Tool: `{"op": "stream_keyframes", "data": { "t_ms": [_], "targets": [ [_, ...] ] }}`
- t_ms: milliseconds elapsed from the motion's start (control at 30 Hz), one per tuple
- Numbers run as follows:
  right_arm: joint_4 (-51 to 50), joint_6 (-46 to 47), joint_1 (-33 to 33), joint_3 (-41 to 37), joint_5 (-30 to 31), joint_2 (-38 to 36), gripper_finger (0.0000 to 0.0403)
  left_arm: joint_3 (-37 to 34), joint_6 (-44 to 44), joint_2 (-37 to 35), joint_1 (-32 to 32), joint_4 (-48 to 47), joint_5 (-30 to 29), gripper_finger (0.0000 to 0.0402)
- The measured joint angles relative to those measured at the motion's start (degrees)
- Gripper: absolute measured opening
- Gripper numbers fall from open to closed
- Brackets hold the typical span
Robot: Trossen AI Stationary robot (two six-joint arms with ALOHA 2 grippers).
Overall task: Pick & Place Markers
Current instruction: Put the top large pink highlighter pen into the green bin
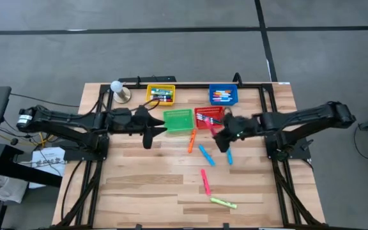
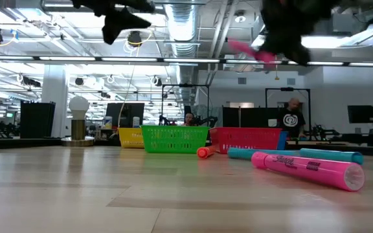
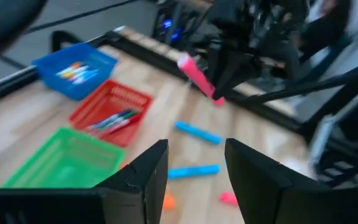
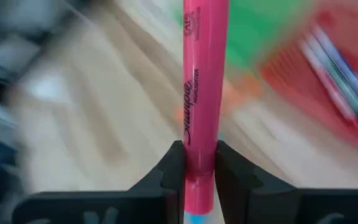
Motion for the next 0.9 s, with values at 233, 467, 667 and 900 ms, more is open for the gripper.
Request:
{"op": "stream_keyframes", "data": {
  "t_ms": [233,467,667,900],
  "targets": [
    [23.36,-9.21,-1.50,0.23,-0.84,-1.27,0.0047,0.04,-1.44,2.33,2.41,9.90,7.35,0.0163],
    [31.71,-10.44,-2.17,0.21,-2.76,3.38,0.0047,0.04,-3.04,6.52,2.77,19.34,8.24,0.0187],
    [42.69,-8.96,-2.94,0.29,-6.69,9.35,0.0048,0.00,-5.28,11.33,2.73,27.74,9.57,0.0209],
    [49.66,-6.35,-4.63,0.56,-10.51,13.92,0.0048,0.02,-5.98,14.28,2.73,32.63,9.50,0.0223]
  ]
}}
